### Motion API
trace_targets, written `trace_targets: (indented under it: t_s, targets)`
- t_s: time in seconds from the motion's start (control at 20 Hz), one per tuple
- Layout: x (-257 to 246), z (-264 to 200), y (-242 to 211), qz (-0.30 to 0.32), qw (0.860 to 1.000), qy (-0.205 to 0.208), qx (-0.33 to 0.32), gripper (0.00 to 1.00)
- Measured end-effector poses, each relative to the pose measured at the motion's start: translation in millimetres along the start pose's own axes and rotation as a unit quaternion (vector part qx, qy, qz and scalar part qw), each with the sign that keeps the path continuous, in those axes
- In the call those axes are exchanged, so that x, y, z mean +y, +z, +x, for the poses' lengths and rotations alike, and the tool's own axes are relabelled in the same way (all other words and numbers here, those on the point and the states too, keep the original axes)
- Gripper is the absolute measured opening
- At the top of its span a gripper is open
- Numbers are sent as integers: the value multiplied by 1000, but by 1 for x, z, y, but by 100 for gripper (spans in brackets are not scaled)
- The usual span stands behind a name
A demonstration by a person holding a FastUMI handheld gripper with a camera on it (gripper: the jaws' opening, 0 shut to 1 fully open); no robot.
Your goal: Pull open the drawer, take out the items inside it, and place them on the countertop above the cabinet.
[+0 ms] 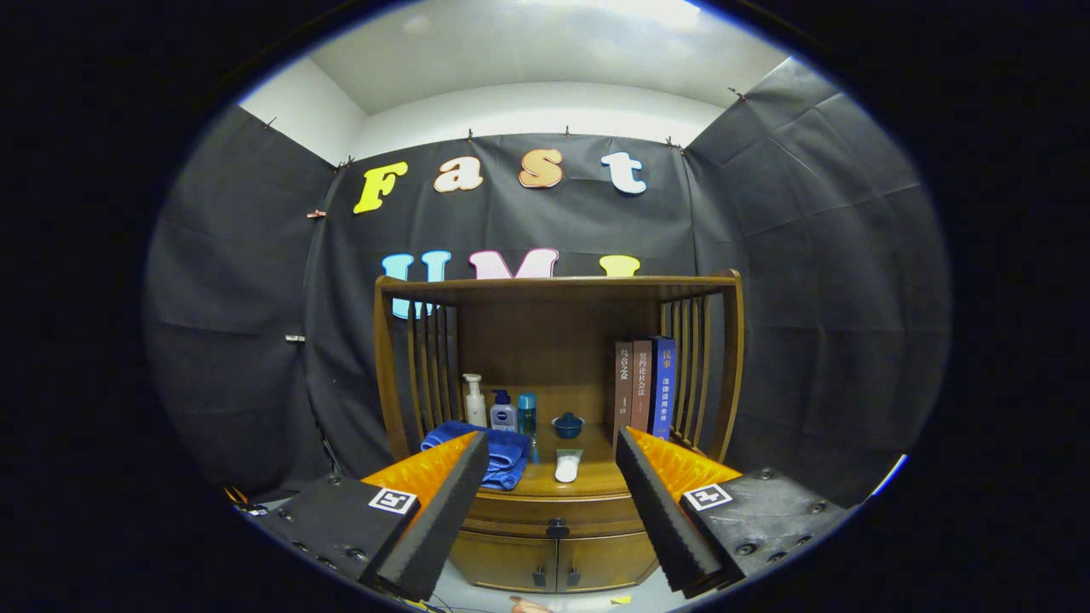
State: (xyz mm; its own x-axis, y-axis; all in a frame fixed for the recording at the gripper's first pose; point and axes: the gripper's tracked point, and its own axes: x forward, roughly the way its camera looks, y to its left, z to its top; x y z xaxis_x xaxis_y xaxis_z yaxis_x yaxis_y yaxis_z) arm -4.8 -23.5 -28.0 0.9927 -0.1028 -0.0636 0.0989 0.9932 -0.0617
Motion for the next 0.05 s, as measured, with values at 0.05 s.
trace_targets:
  t_s: [0.05]
  targets:
    - [-1, -3, 1, 0, 1000, 1, -2, 98]
